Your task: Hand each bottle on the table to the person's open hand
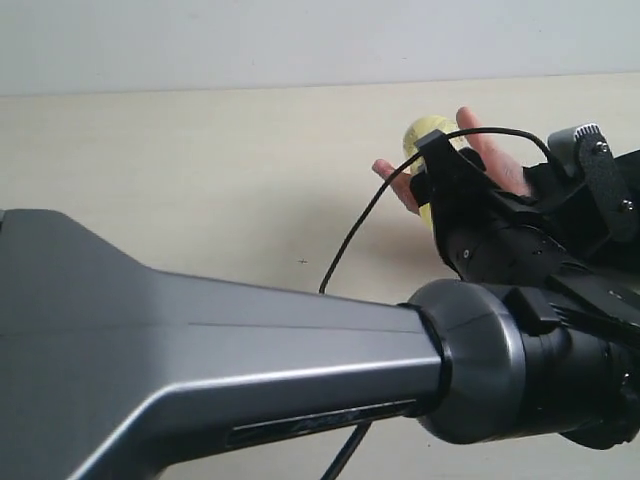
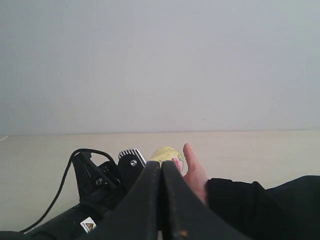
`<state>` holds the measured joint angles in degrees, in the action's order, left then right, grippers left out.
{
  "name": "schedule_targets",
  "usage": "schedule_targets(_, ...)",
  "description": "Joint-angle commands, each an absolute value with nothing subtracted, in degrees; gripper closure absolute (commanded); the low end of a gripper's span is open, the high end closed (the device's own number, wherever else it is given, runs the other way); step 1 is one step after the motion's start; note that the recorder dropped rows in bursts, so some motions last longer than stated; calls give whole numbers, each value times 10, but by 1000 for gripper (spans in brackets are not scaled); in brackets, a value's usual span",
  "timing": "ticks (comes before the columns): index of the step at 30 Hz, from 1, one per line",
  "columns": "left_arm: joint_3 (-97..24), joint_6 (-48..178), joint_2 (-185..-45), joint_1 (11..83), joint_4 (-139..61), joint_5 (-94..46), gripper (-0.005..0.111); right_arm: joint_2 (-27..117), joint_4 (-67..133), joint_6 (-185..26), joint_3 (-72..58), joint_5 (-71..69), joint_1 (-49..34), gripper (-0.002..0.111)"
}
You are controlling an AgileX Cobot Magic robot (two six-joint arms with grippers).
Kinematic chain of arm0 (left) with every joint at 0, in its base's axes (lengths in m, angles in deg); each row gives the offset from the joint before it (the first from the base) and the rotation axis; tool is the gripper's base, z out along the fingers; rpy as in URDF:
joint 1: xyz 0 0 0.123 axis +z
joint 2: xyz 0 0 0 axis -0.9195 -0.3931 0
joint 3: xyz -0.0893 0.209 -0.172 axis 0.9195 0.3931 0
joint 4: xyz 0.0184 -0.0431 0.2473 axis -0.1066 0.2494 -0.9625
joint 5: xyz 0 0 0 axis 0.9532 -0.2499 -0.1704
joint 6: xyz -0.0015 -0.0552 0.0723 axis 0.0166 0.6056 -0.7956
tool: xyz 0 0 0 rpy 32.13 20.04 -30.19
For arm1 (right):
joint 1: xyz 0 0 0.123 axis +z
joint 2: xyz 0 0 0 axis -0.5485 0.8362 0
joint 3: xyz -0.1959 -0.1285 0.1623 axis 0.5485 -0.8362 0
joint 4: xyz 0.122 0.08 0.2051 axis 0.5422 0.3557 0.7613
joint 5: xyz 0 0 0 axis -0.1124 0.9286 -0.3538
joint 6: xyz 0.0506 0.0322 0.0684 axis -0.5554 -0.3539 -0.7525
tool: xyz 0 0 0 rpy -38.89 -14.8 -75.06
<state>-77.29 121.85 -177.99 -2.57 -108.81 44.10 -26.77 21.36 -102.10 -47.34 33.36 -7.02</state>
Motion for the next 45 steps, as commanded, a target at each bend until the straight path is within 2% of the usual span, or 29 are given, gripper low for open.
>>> schedule_targets(1,-772,1249,-1776,-29,-1081,417,107,-269,210,-1020,-470,333,-72,108)
schedule_targets(24,-772,1216,-1818,-29,-1058,409,106,-269,210,-1020,-470,333,-72,108)
schedule_targets(27,-772,1216,-1818,-29,-1056,409,95,-269,210,-1020,-470,333,-72,108)
schedule_targets(28,-772,1216,-1818,-29,-1055,409,82,-269,210,-1020,-470,333,-72,108)
schedule_targets(29,-772,1216,-1818,-29,-1054,410,75,-269,210,-1020,-470,333,-72,108)
schedule_targets(30,-772,1216,-1818,-29,-1054,412,57,-269,210,-1020,-470,333,-72,108)
schedule_targets(31,-772,1216,-1818,-29,-1054,413,50,-269,210,-1020,-470,333,-72,108)
schedule_targets(32,-772,1216,-1818,-29,-1054,415,35,-269,210,-1020,-470,333,-72,108)
schedule_targets(34,-772,1216,-1818,-29,-1054,427,25,-269,210,-1020,-470,333,-72,108)
schedule_targets(45,-772,1216,-1815,-31,-1056,462,24,-269,210,-1020,-470,333,-72,108)
